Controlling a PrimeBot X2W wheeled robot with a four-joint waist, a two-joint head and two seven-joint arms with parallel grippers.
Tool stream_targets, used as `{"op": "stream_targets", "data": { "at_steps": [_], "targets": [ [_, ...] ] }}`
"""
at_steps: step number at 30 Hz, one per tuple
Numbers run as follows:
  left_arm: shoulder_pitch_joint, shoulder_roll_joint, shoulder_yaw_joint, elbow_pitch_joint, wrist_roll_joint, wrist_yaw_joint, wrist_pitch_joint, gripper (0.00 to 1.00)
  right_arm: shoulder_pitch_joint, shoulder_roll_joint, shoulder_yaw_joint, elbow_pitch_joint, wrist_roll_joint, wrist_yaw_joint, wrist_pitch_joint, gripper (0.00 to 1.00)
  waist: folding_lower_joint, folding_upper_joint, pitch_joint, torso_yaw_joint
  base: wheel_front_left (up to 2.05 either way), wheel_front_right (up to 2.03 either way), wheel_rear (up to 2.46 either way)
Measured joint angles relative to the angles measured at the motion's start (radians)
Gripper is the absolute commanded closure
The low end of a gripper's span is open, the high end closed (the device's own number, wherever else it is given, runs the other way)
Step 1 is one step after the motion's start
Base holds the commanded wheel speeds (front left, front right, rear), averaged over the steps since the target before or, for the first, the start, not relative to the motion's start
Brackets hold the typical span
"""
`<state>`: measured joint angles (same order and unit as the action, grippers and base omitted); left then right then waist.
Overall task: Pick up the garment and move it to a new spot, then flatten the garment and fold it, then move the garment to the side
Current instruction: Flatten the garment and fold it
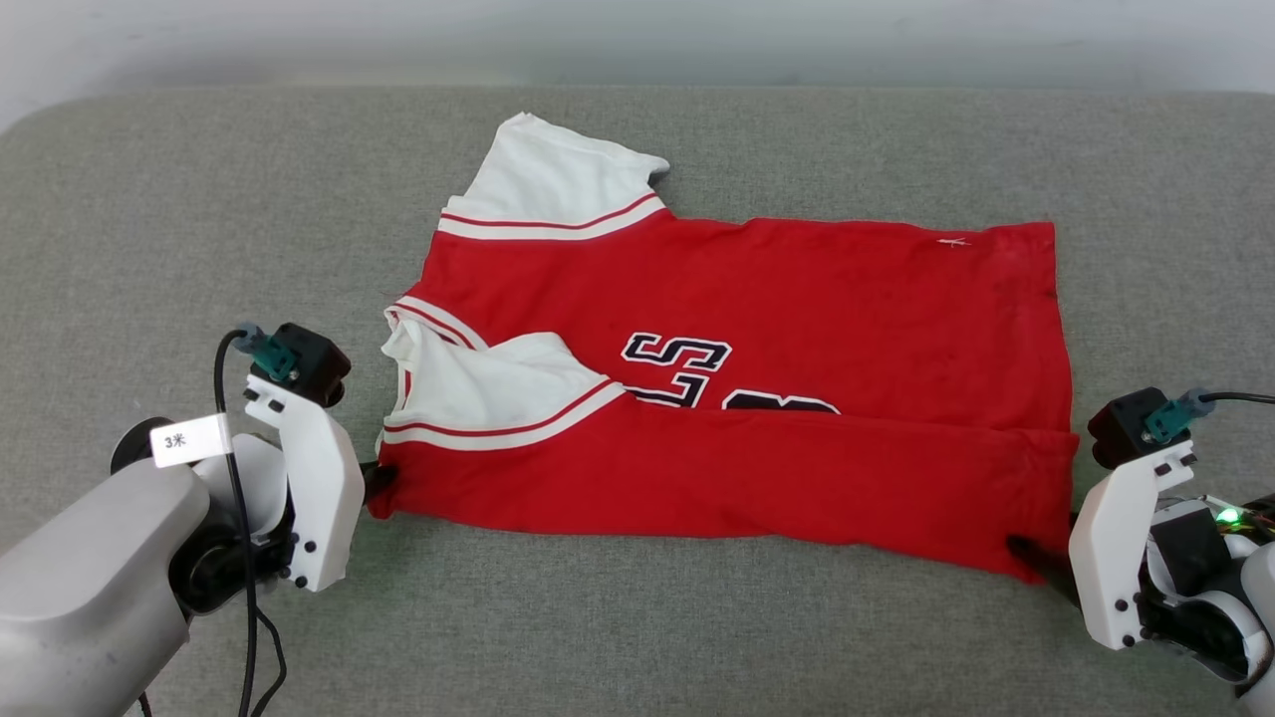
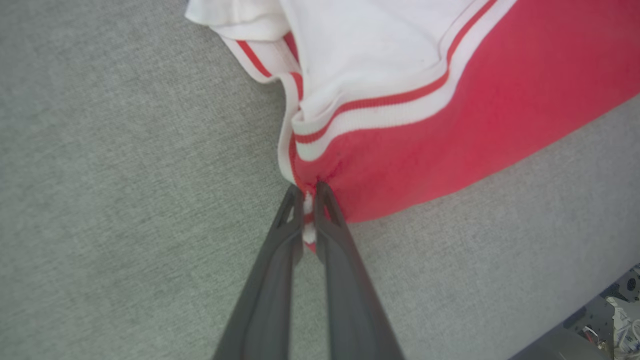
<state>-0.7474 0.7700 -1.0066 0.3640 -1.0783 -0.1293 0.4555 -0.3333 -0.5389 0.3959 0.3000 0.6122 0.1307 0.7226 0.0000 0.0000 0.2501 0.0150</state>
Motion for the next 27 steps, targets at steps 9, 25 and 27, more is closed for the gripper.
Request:
{"op": "stream_targets", "data": {
  "at_steps": [9, 25, 27],
  "targets": [
    [0.031, 0.007, -0.009, 0.019, -0.024, 0.000, -0.029, 1.00, -0.015, -0.017, 0.035, 0.016, 0.066, 0.000, -0.135, 1.00, 0.0000, 0.0000, -0.058, -0.013, 0.00, 0.00, 0.00],
    [0.204, 0.100, -0.015, -0.129, -0.072, 0.058, -0.081, 1.00, 0.181, -0.121, -0.079, -0.177, 0.136, 0.001, -0.136, 1.00, 0.0000, 0.0000, -0.174, -0.022, 0.00, 0.00, 0.00],
    [0.232, 0.104, -0.020, -0.153, -0.082, 0.073, -0.084, 1.00, 0.216, -0.123, -0.103, -0.197, 0.136, 0.001, -0.122, 1.00, 0.0000, 0.0000, -0.176, -0.019, 0.00, 0.00, 0.00]
  ]
}}
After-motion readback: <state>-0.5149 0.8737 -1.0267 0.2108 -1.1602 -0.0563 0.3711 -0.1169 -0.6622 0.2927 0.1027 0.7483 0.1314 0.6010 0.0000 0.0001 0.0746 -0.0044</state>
